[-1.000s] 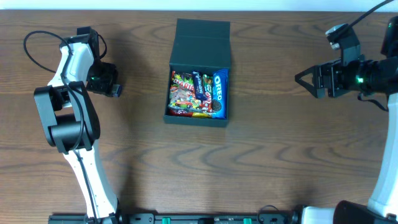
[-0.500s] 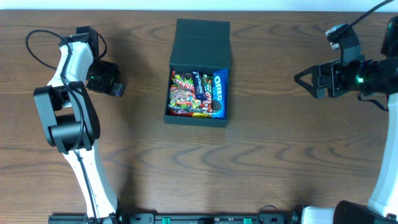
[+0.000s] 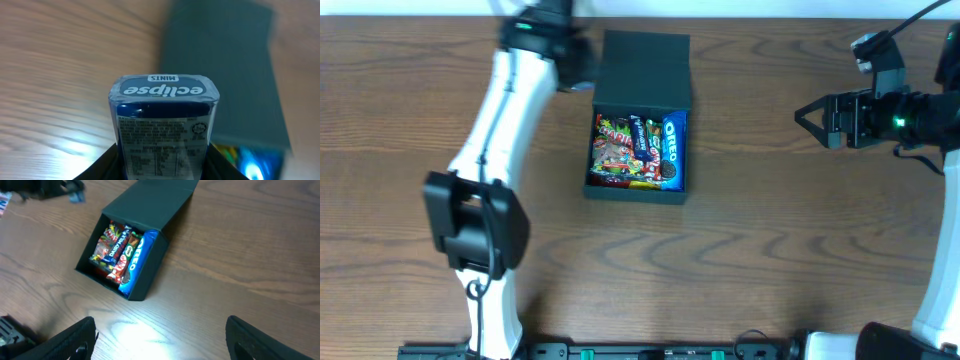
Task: Pack container
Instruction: 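Carry the Eclipse tin into the box and lower it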
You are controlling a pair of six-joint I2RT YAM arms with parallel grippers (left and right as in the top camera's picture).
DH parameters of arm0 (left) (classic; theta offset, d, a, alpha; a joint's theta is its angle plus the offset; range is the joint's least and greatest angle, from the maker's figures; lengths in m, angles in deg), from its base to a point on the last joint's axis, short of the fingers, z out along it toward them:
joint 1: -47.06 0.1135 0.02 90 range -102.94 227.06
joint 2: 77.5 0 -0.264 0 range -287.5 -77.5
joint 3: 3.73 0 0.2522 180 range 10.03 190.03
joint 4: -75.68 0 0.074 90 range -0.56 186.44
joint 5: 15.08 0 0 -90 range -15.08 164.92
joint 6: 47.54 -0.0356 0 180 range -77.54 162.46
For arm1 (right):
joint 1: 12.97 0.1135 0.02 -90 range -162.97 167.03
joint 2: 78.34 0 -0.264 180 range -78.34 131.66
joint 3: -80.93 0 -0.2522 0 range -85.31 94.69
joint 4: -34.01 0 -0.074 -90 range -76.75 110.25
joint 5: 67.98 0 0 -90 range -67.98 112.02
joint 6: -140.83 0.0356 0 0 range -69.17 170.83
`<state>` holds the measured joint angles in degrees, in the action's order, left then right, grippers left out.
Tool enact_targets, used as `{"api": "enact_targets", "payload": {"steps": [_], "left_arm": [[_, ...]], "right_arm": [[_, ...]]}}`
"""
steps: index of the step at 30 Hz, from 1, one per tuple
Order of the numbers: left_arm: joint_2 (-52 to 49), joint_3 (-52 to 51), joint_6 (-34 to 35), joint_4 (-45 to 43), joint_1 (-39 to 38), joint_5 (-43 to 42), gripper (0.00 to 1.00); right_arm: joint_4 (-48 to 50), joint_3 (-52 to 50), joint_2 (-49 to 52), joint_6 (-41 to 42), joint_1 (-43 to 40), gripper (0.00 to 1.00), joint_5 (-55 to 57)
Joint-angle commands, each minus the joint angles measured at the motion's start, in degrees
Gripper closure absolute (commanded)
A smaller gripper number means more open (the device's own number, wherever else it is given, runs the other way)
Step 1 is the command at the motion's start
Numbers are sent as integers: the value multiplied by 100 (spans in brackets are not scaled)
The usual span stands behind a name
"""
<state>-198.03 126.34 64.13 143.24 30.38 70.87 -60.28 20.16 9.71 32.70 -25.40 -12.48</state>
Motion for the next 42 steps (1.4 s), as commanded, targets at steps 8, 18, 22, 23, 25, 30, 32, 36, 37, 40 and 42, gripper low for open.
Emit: {"api": "enact_targets", "payload": {"steps": [8,18,22,23,25,30,32,36,37,40,42], "left_arm": [[-254,-2,-619,1200,-850,297,94],[-796,-166,-496,1633,-680,-610,94],[-927,-184,-503,1847,-680,-612,94],[-949,-184,-566,1919,-678,-610,94],[-968,-184,-684,2013,-673,-608,94],[-999,-186,-691,2031,-669,-595,94],[-1080,-188,-693,2009,-669,-586,94],[-1443,-249,-688,1941,-669,-592,94],[-1532,-260,-688,1939,-667,-592,94],[-1716,-260,-686,1939,-667,-612,94],[-1749,-260,-686,1934,-662,-610,94]], "right_arm": [[13,7,2,181,50,14,-46],[-13,7,2,339,50,12,-48],[-28,7,2,369,50,12,-46],[-24,7,2,400,50,12,-48],[-26,7,2,402,50,12,-48],[-22,7,2,402,50,12,-48],[-22,7,2,402,50,12,-48],[-31,7,2,446,50,12,-46],[-44,7,2,444,50,12,-46],[-57,7,2,444,50,12,-46],[-72,7,2,444,50,12,-46]]}}
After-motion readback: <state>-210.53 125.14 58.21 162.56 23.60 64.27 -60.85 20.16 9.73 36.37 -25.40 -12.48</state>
